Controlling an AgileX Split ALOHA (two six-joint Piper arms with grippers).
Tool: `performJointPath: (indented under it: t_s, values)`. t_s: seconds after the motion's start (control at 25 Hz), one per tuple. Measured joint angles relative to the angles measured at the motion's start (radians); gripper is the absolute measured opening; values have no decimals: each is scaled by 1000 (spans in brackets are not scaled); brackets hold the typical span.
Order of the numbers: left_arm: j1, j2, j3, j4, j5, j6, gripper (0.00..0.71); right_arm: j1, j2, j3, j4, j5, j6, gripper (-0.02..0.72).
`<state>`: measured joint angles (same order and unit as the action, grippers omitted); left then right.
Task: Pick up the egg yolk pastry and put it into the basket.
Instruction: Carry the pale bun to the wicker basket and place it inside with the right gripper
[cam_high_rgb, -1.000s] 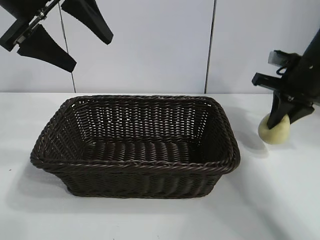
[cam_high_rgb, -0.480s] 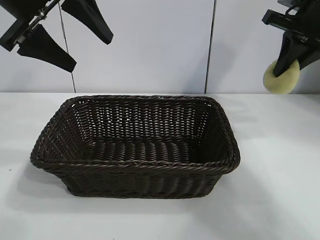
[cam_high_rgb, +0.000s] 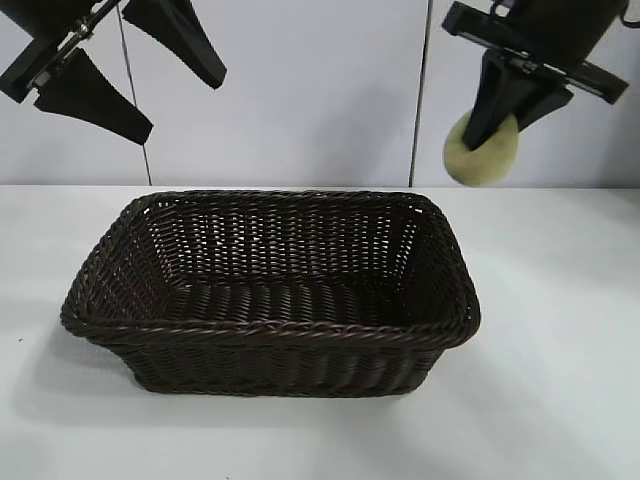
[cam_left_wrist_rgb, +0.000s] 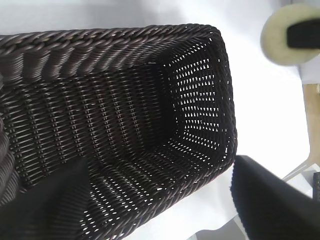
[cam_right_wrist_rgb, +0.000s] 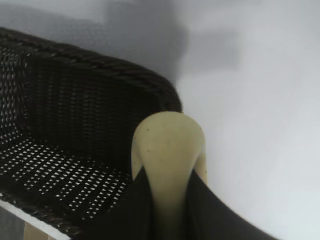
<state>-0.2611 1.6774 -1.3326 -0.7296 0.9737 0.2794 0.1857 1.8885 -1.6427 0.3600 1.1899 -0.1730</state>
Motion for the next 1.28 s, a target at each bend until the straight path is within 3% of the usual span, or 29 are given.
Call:
performJointPath:
  t_s: [0.48,1.0,1.16,1.28]
  values:
    - [0,0,0,0,0,0,567,205,31,0,10,-13,22,96]
    - [0,0,0,0,0,0,567,273,165,0,22,-87,46,96]
    - [0,0,0,0,0,0,567,273,167,0,20,-91,46,167]
    - [0,0,0,0,0,0,567,273,167,0,20,-91,46,286]
